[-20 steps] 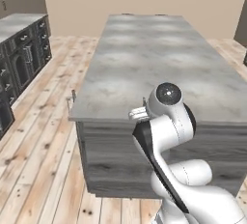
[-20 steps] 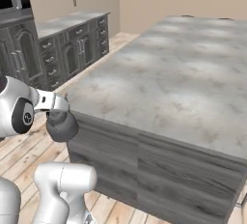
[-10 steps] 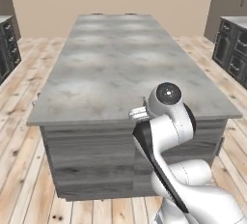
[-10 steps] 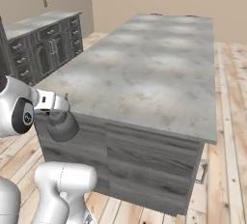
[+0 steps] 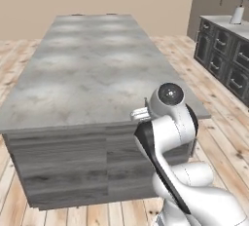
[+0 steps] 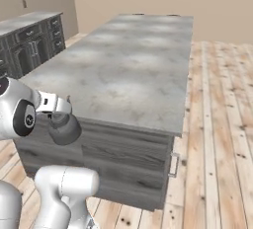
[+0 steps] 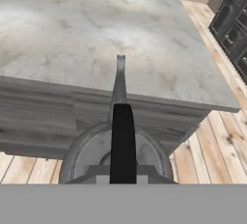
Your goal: The kettle is done boiling. Turn off the stove, then wait for 300 timesteps before moving the kettle to the dining table.
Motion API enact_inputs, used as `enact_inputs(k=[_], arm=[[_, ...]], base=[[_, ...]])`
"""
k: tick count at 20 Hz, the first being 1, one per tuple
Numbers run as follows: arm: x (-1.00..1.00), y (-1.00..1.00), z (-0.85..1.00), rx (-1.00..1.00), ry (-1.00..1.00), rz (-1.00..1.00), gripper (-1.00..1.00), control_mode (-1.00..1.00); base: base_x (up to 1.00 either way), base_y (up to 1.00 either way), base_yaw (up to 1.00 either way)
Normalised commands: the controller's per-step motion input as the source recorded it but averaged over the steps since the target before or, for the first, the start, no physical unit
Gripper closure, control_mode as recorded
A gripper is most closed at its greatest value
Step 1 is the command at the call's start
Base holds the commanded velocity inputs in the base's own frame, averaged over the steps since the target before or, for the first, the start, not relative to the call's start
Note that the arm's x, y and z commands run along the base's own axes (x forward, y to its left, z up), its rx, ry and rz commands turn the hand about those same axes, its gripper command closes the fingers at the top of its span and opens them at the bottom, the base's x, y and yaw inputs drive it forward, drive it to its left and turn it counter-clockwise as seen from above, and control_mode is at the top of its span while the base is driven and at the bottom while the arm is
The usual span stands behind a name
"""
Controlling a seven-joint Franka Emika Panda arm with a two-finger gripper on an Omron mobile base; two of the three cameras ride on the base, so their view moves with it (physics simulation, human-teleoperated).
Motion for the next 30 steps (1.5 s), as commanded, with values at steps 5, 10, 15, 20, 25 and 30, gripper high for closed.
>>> enact_inputs(k=[5, 10, 15, 20, 25, 30], arm=[[0.00, 0.00, 0.00, 0.00, 0.00, 0.00, 1.00, 1.00], [0.00, 0.00, 0.00, 0.00, 0.00, 0.00, 1.00, 1.00], [0.00, 0.00, 0.00, 0.00, 0.00, 0.00, 1.00, 1.00], [0.00, 0.00, 0.00, 0.00, 0.00, 0.00, 1.00, 1.00], [0.00, 0.00, 0.00, 0.00, 0.00, 0.00, 1.00, 1.00], [0.00, 0.00, 0.00, 0.00, 0.00, 0.00, 1.00, 1.00]], base=[[0.31, -0.36, -0.01], [0.51, -0.26, 0.00], [0.60, -0.40, 0.00], [0.42, -0.80, 0.03], [0.32, -0.94, 0.06], [0.24, -0.97, 0.09]])
